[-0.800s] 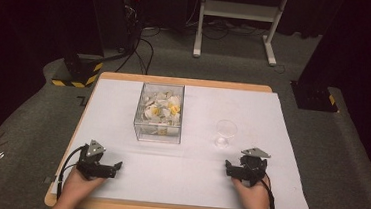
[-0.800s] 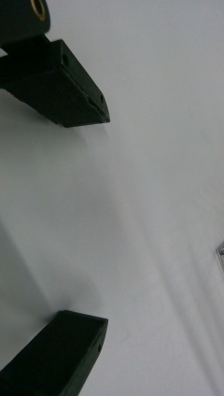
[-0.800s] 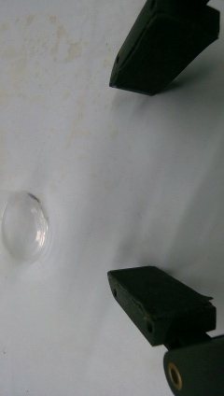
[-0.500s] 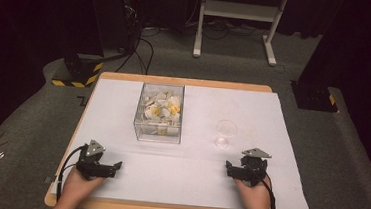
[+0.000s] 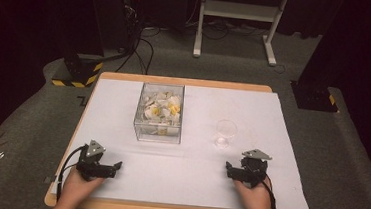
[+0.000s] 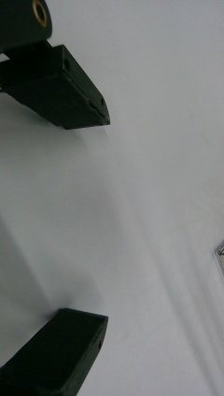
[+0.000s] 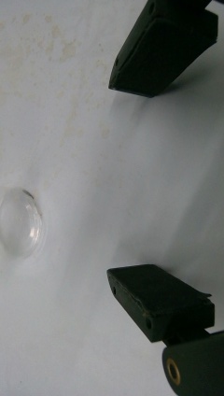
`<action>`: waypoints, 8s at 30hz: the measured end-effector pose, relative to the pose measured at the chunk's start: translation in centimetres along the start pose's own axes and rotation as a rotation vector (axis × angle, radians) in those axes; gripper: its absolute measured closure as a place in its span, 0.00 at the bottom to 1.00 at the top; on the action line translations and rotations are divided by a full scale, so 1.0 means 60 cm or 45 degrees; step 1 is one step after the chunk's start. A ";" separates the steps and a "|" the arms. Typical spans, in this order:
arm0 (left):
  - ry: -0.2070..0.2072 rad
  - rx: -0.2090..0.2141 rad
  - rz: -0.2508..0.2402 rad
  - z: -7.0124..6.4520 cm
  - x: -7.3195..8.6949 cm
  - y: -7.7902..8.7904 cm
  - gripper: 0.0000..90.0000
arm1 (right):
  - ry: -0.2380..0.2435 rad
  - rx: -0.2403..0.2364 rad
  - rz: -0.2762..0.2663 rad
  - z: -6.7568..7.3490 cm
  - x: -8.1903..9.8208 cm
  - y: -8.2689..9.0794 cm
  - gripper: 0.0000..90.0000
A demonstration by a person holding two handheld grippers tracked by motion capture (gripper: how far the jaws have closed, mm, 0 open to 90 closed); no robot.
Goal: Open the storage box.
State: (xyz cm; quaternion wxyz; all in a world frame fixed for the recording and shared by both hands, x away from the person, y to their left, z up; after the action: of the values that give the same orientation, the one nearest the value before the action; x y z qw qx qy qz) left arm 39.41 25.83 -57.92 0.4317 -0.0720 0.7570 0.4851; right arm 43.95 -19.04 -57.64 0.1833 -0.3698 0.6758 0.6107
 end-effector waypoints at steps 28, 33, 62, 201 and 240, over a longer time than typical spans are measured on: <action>-0.029 0.084 -0.059 -0.023 -0.016 0.012 0.06 | 0.002 0.002 -0.004 0.000 0.000 0.000 0.10; -0.023 0.092 -0.076 -0.026 -0.020 0.014 0.05 | 0.002 0.003 -0.004 0.000 0.000 0.000 0.10; -0.045 0.132 -0.141 -0.049 -0.040 0.024 0.05 | 0.002 0.003 -0.004 0.000 0.000 0.000 0.10; -0.153 0.300 -0.367 -0.144 -0.236 -0.110 0.04 | 0.004 0.006 -0.005 0.000 0.000 0.000 0.11; -0.181 0.224 -0.411 -0.149 -0.217 -0.092 0.20 | 0.003 0.006 -0.006 0.000 0.000 0.000 0.11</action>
State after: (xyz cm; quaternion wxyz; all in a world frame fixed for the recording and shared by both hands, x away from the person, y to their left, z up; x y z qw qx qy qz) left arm 45.13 11.79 -50.83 0.5608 -0.1199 0.7428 0.3455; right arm 43.92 -19.04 -57.63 0.1847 -0.3717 0.6767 0.6081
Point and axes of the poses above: each handheld gripper's, and its own axes: y roughly backward along the jaws, x roughly out of its underside, z roughly to its left, the point moved 10 cm from there along -y, roughly forward along the jaws, and after that the axes turned 14 degrees about x, right-handed, at the moved point
